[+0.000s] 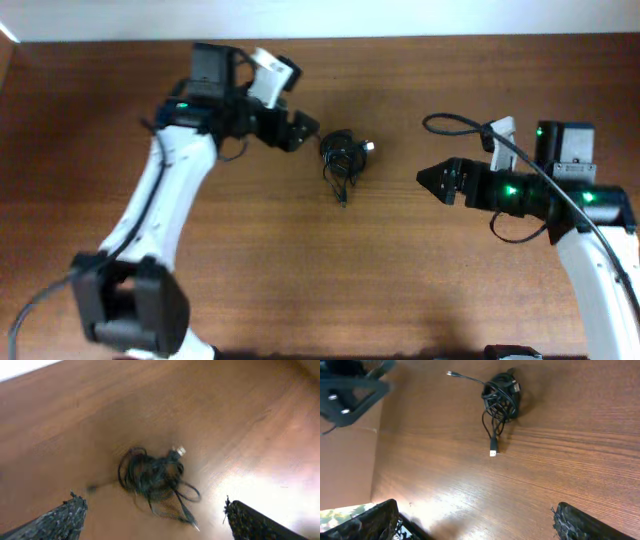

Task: Untangle cables
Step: 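Move the left gripper to the black cable bundle and grasp it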

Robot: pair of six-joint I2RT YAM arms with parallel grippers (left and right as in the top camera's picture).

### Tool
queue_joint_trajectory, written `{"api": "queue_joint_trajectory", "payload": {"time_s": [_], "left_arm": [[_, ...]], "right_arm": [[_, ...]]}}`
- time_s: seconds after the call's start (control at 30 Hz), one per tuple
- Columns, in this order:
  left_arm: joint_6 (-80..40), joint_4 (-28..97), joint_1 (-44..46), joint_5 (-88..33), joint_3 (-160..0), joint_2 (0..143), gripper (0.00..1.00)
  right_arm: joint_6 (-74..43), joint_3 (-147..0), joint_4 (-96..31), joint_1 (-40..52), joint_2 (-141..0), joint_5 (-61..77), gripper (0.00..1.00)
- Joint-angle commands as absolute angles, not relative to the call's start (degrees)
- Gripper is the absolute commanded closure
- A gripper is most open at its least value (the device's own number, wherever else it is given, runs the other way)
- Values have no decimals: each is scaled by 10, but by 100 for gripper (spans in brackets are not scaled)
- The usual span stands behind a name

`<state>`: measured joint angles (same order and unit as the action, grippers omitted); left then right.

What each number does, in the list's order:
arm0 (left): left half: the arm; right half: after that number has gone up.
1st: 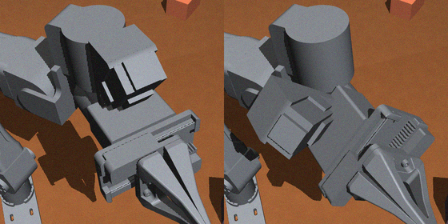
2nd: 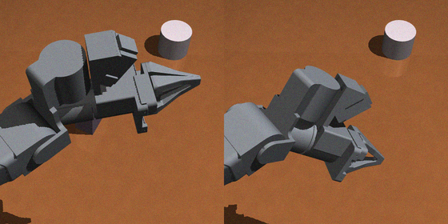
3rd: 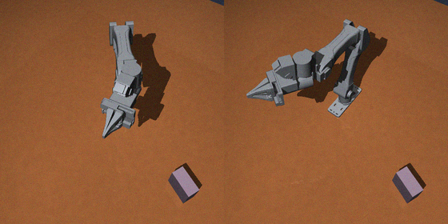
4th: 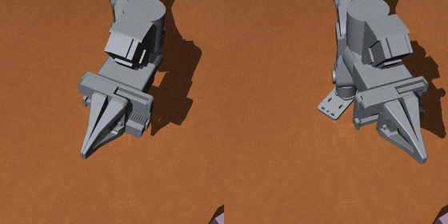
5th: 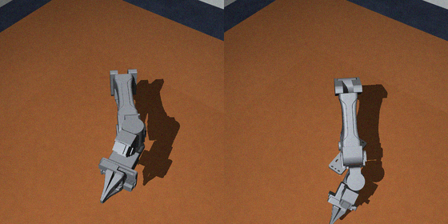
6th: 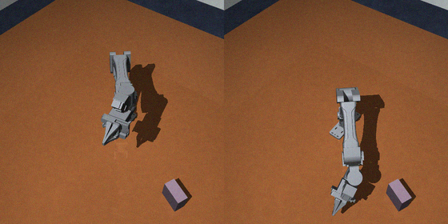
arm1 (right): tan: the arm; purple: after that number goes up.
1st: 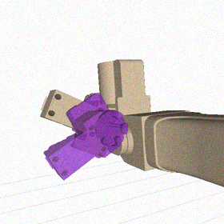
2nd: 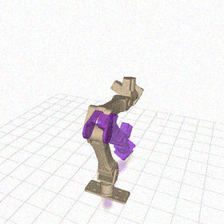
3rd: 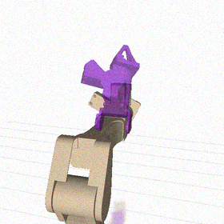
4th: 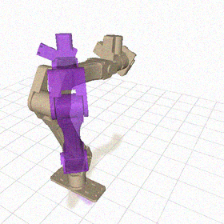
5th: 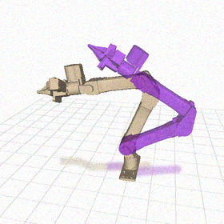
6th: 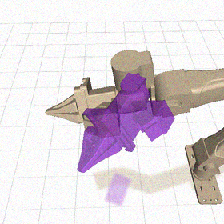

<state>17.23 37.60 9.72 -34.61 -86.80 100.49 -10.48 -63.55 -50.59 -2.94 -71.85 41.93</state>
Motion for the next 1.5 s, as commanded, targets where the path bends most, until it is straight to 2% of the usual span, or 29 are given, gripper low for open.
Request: {"api": "queue_joint_trajectory", "payload": {"time_s": [0.0, 0.07, 0.1, 0.37, 0.53, 0.77, 0.93, 1.03, 1.1, 1.13, 1.23, 1.33, 1.47], "left_arm": [[216, 331, 150, -285, -875, 1073, 7], [217, 290, 183, -223, -875, 1110, 8], [237, 267, 196, -211, -875, 1131, 11], [274, 210, 204, -195, -875, 1182, 30], [274, 211, 204, -197, -874, 1182, 33], [301, 217, 204, -197, -874, 1213, 43], [301, 168, 205, -196, -874, 1254, 44], [301, 152, 205, -197, -874, 1257, 55], [300, 146, 205, -197, -874, 1257, 87], [289, 146, 205, -197, -874, 1257, 100], [211, 150, 204, -197, -883, 1252, 100], [77, 225, 197, -197, -927, 1198, 100], [-30, 289, 198, -197, -948, 1100, 100]], "right_arm": [[-105, -644, -506, -26, -742, 431, 0], [-105, -644, -506, -26, -751, 430, 0], [-105, -644, -506, -26, -753, 429, 0], [-105, -644, -506, -26, -753, 428, 0], [-105, -644, -506, -26, -753, 411, 0], [-105, -643, -506, -26, -753, 410, 1], [-105, -643, -506, -26, -753, 402, 1], [-105, -643, -506, -26, -753, 402, 1], [-105, -643, -506, -26, -753, 402, 1], [-105, -643, -506, -26, -753, 402, 1], [-105, -643, -506, -26, -753, 399, 1], [-134, -643, -493, -26, -753, 399, 1], [-248, -643, -414, 8, -753, 405, 11]]}}
